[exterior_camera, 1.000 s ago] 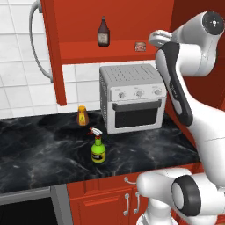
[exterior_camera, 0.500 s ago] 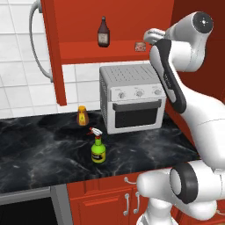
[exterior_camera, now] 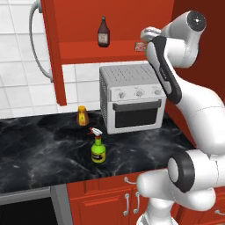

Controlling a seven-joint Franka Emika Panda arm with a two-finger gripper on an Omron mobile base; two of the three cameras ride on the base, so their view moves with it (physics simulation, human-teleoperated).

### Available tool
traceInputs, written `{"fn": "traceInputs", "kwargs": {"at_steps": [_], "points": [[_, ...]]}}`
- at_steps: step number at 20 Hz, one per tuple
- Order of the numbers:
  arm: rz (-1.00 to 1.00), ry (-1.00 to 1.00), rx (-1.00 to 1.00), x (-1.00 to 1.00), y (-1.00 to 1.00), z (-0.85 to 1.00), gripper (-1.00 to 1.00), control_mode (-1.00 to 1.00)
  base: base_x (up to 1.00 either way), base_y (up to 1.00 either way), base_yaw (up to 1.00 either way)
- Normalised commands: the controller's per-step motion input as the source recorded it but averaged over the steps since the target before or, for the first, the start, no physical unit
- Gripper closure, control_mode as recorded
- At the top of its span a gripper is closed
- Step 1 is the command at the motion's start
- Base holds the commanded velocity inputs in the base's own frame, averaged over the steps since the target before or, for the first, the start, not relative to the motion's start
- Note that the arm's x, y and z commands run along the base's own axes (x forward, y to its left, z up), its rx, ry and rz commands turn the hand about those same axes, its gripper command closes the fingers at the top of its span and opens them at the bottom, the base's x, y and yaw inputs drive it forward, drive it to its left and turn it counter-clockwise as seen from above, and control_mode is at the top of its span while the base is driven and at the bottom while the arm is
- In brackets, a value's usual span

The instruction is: Pick the bar soap and spray from the cabinet and place them on the counter.

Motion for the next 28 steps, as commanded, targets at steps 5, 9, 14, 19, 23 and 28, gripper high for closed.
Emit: {"fn": "traceInputs", "kwargs": {"at_steps": [5, 9, 14, 19, 23, 28], "points": [[0.0, 0.02, 0.0, 0.36, 0.0, -0.05, -1.0, -1.0, 0.0, 0.0, 0.0], [0.01, 0.04, 0.0, 0.38, 0.0, -0.15, -1.0, -1.0, 0.0, 0.0, 0.0], [0.01, 0.06, -0.02, 0.35, 0.0, -0.05, -1.0, -1.0, 0.0, 0.0, 0.0], [0.01, 0.06, -0.03, 0.37, 0.02, 0.0, -1.0, -1.0, 0.0, 0.0, 0.0], [0.02, 0.05, -0.02, 0.33, 0.01, -0.01, -1.0, -1.0, 0.0, 0.0, 0.0], [0.03, 0.0, 0.0, 0.32, 0.0, -0.16, -1.0, -1.0, 0.0, 0.0, 0.0]]}}
